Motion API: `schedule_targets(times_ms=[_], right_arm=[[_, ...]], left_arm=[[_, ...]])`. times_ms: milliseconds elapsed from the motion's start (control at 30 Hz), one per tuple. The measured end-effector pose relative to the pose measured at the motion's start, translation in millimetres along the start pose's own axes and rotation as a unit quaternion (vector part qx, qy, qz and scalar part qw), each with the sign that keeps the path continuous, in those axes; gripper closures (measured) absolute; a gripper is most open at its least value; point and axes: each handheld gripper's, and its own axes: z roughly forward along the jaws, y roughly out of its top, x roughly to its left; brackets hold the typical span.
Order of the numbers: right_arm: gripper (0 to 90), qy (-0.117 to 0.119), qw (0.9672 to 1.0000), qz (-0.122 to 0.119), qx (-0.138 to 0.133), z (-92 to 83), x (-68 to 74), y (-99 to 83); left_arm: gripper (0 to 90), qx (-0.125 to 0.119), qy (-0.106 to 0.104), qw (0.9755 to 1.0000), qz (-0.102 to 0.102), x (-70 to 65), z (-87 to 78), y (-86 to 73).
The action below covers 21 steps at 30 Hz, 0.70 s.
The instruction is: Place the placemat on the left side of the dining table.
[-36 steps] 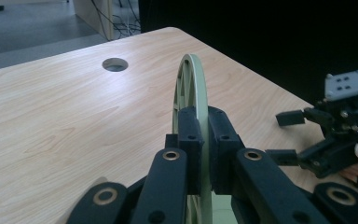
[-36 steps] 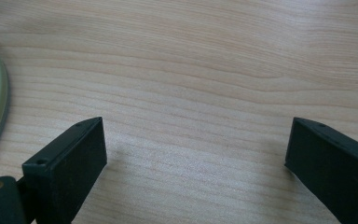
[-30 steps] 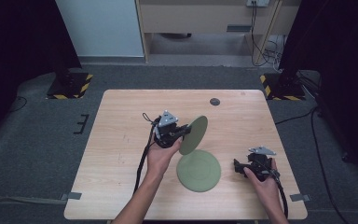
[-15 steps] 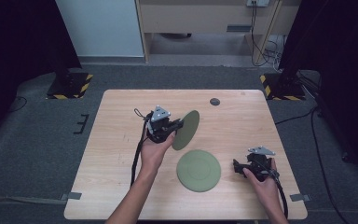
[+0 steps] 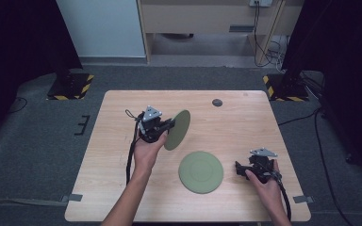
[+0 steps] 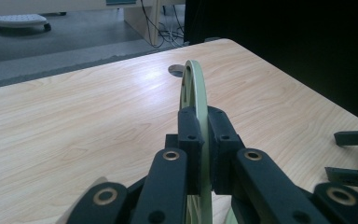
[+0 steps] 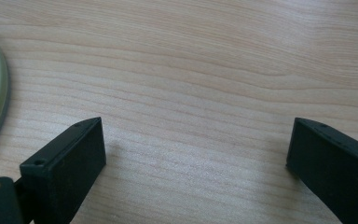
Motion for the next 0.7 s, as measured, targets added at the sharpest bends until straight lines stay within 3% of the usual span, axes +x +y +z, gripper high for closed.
schedule_targets(times_ms=[700], right_arm=[[4.3,0.001,1.0,-0.003,0.0,-0.4,1.2,-0.5]], left_arm=[[85.5,-0.004,0.026,0.9996,-0.011,20.6,-10.9,-8.2]])
